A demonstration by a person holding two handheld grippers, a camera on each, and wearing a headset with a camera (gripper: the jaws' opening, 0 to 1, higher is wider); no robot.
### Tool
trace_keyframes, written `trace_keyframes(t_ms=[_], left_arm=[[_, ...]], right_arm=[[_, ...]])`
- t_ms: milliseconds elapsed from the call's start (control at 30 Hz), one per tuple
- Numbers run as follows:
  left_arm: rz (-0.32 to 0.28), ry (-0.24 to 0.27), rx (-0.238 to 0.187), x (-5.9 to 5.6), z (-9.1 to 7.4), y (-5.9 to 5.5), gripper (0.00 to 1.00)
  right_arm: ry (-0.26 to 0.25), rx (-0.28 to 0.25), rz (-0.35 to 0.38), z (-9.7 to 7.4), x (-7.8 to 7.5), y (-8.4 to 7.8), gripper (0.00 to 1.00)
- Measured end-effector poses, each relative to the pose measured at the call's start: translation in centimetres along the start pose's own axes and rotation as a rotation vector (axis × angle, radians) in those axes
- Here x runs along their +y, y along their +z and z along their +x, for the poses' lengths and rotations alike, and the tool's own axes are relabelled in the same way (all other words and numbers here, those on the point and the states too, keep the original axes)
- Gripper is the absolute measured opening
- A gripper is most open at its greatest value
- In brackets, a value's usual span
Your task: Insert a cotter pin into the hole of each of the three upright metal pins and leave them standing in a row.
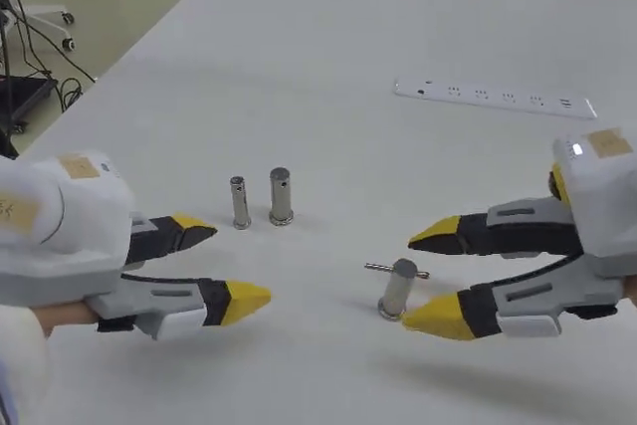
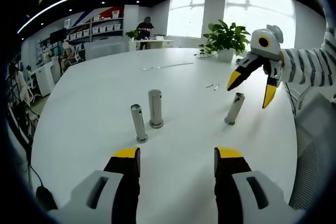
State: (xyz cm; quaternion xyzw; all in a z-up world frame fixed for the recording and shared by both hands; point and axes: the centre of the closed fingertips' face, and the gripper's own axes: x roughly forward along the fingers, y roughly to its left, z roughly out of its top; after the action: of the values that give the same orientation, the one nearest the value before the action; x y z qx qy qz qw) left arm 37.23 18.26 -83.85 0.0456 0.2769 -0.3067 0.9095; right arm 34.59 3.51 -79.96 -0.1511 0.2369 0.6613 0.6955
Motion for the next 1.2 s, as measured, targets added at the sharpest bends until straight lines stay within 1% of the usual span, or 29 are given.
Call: trace_keyframes(t_ms=[67, 100, 133, 200, 233, 333, 467, 533, 600, 700, 833, 933, 1000, 1067, 1133, 1200], left_arm=[[0.002, 0.027, 0.001, 1.0, 0.3, 0.0, 0.54], [0.015, 0.049, 0.010, 1.6, 0.4, -0.1, 0.53], [0.025, 0.057, 0.019, 1.9, 0.5, -0.2, 0.52], [0.034, 0.073, 0.017, 2.5, 0.8, -0.1, 0.52], [0.038, 0.079, 0.017, 2.8, 1.0, 0.0, 0.51], [0.050, 0.093, 0.026, 3.3, 1.6, -0.1, 0.48], [0.052, 0.099, 0.034, 3.7, 2.0, -0.1, 0.47], [0.045, 0.104, 0.030, 3.8, 2.2, 0.0, 0.46], [0.041, 0.104, 0.026, 3.8, 2.3, 0.2, 0.46], [0.041, 0.102, 0.024, 3.8, 2.7, 0.4, 0.45], [0.043, 0.099, 0.022, 3.8, 3.0, 0.7, 0.43], [0.035, 0.104, 0.016, 4.0, 3.2, 0.9, 0.41], [0.026, 0.094, 0.013, 3.9, 3.3, 1.0, 0.41], [0.036, 0.096, 0.016, 4.0, 3.4, 1.0, 0.40], [0.037, 0.099, 0.017, 4.2, 3.4, 1.1, 0.37], [0.038, 0.106, 0.014, 4.3, 3.4, 1.3, 0.34]], right_arm=[[-0.030, -0.013, 0.017, -0.7, 0.4, -0.1, 0.54], [-0.043, -0.018, 0.022, -1.0, 0.4, -0.1, 0.55], [-0.059, -0.021, 0.033, -1.4, 0.7, -0.3, 0.56], [-0.081, -0.031, 0.061, -2.1, 1.1, -0.6, 0.58], [-0.084, -0.032, 0.067, -2.3, 1.4, -0.8, 0.59], [-0.113, -0.032, 0.103, -3.2, 2.2, -1.7, 0.63], [-0.157, -0.054, 0.157, -4.5, 3.2, -2.4, 0.69], [-0.181, -0.065, 0.183, -5.3, 3.6, -2.8, 0.73], [-0.195, -0.065, 0.198, -5.9, 4.1, -3.2, 0.77], [-0.222, -0.049, 0.227, -7.2, 5.0, -4.2, 0.79], [-0.253, -0.049, 0.270, -8.6, 5.7, -4.8, 0.84], [-0.270, -0.043, 0.308, -9.1, 6.1, -5.3, 0.86], [-0.277, -0.044, 0.316, -9.3, 6.4, -5.4, 0.87], [-0.291, -0.047, 0.331, -9.4, 6.7, -5.5, 0.90], [-0.300, -0.051, 0.343, -9.5, 6.9, -5.5, 0.93], [-0.300, -0.041, 0.350, -9.5, 7.3, -5.5, 0.95]])
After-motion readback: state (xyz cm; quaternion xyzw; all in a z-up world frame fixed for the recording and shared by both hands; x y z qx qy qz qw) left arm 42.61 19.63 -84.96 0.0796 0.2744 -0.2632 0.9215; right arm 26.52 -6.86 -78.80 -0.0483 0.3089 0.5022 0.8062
